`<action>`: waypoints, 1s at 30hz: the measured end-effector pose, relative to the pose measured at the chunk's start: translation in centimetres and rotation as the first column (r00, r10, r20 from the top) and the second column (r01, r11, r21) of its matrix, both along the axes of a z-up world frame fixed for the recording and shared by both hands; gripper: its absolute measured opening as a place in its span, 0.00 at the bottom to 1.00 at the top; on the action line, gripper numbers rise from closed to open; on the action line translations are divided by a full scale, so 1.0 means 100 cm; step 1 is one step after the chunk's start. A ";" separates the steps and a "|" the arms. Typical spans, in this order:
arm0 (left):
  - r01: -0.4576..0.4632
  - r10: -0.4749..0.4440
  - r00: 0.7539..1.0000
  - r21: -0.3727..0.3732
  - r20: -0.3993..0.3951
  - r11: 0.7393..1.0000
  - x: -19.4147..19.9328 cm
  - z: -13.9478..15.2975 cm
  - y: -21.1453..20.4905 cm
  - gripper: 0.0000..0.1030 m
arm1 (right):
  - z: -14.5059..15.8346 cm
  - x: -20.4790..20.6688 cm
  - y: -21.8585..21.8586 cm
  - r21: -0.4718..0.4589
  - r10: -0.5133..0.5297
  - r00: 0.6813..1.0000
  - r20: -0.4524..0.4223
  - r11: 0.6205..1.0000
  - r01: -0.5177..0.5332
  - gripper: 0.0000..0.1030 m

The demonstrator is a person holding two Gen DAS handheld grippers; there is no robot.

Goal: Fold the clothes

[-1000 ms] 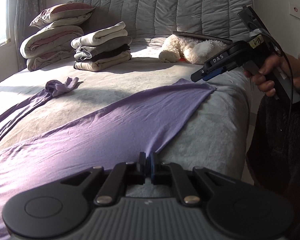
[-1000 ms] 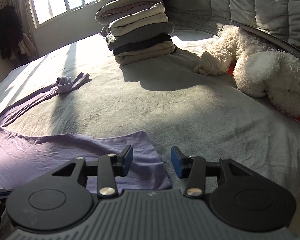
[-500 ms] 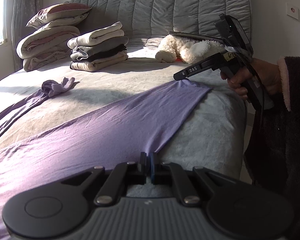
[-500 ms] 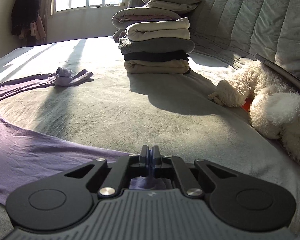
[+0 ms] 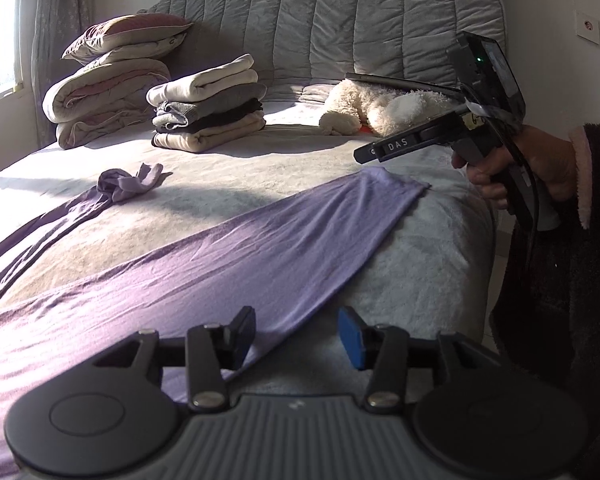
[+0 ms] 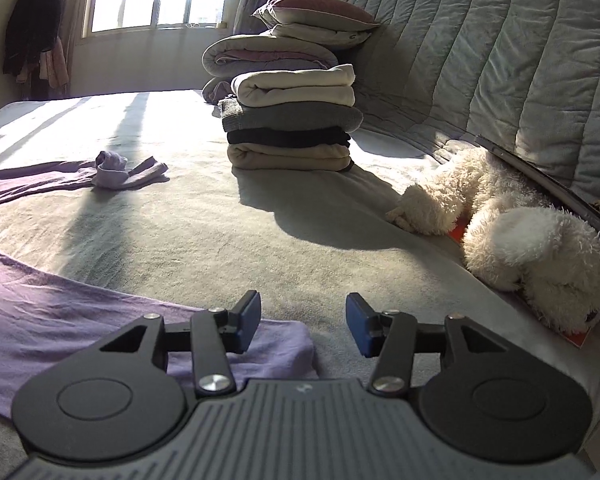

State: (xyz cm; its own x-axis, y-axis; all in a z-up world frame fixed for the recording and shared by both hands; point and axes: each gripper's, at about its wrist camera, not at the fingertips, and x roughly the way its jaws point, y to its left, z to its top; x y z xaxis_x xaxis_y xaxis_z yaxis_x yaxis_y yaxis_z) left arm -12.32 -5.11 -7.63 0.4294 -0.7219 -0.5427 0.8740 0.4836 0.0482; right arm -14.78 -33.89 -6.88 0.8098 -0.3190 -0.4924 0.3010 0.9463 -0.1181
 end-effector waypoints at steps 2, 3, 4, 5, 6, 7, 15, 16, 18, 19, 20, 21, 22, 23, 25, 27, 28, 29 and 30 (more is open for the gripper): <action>-0.041 0.041 0.999 -0.010 0.004 0.999 0.006 0.003 0.009 0.53 | 0.004 -0.007 0.015 0.010 0.041 0.999 0.002 0.999 -0.041 0.50; -0.063 0.063 0.998 -0.015 0.001 0.998 0.010 0.004 0.013 0.54 | 0.003 -0.010 0.023 0.016 0.062 0.998 0.005 0.998 -0.062 0.51; -0.085 0.085 0.996 -0.020 -0.006 0.996 0.014 0.005 0.018 0.54 | 0.001 -0.012 0.031 0.026 0.082 0.997 0.002 0.996 -0.082 0.52; -0.109 0.108 0.994 -0.026 -0.016 0.994 0.019 0.006 0.024 0.54 | -0.002 -0.014 0.039 0.035 0.101 0.995 0.000 0.994 -0.101 0.53; -0.133 0.132 0.991 -0.033 -0.029 0.991 0.023 0.007 0.030 0.55 | -0.005 -0.015 0.044 0.044 0.110 0.994 -0.007 0.993 -0.110 0.53; -0.156 0.154 0.987 -0.037 -0.042 0.987 0.028 0.006 0.036 0.56 | -0.009 -0.015 0.047 0.050 0.108 0.994 -0.015 0.993 -0.108 0.53; -0.308 0.306 0.949 -0.016 -0.083 0.951 0.039 -0.006 0.093 0.60 | -0.025 -0.039 0.023 0.141 -0.035 0.999 -0.003 0.989 0.035 0.61; -0.323 0.321 0.944 -0.014 -0.077 0.946 0.039 -0.005 0.100 0.60 | -0.024 -0.042 0.018 0.162 -0.057 0.998 0.005 0.985 0.055 0.61; -0.356 0.355 0.933 -0.008 -0.062 0.934 0.039 -0.002 0.114 0.61 | -0.023 -0.046 0.010 0.200 -0.099 0.995 0.019 0.975 0.093 0.61; -0.379 0.378 0.924 -0.013 -0.058 0.925 0.041 0.001 0.121 0.61 | -0.022 -0.046 0.011 0.194 -0.110 0.994 0.024 0.976 0.103 0.62; -0.407 0.405 0.913 -0.027 -0.058 0.913 0.044 0.005 0.128 0.61 | -0.021 -0.045 0.012 0.188 -0.119 0.993 0.028 0.976 0.111 0.62; -0.435 0.432 0.900 -0.046 -0.061 0.899 0.048 0.009 0.135 0.61 | -0.020 -0.044 0.015 0.183 -0.112 0.993 0.032 0.978 0.104 0.62; -0.462 0.458 0.886 -0.062 -0.069 0.884 0.053 0.012 0.141 0.62 | -0.019 -0.042 0.018 0.179 -0.104 0.994 0.035 0.979 0.096 0.63; -0.490 0.485 0.871 -0.076 -0.080 0.868 0.059 0.015 0.146 0.62 | -0.018 -0.040 0.021 0.174 -0.092 0.995 0.035 0.981 0.084 0.63; -0.532 0.524 0.846 -0.079 -0.099 0.843 0.069 0.016 0.153 0.62 | -0.018 -0.036 0.029 0.144 -0.068 0.997 0.026 0.988 0.064 0.63; -0.564 0.557 0.824 -0.051 -0.108 0.824 0.076 0.012 0.156 0.62 | -0.022 -0.032 0.034 0.112 -0.061 0.998 0.009 0.992 0.060 0.64; -0.577 0.571 0.814 -0.027 -0.108 0.816 0.079 0.007 0.156 0.62 | -0.025 -0.032 0.032 0.111 -0.066 0.998 0.009 0.992 0.065 0.65; -0.587 0.583 0.806 -0.012 -0.104 0.809 0.080 0.004 0.158 0.62 | -0.027 -0.032 0.031 0.110 -0.072 0.997 0.009 0.991 0.070 0.67; -0.596 0.593 0.800 -0.004 -0.097 0.803 0.079 0.003 0.160 0.62 | -0.028 -0.032 0.030 0.110 -0.077 0.997 0.009 0.991 0.075 0.70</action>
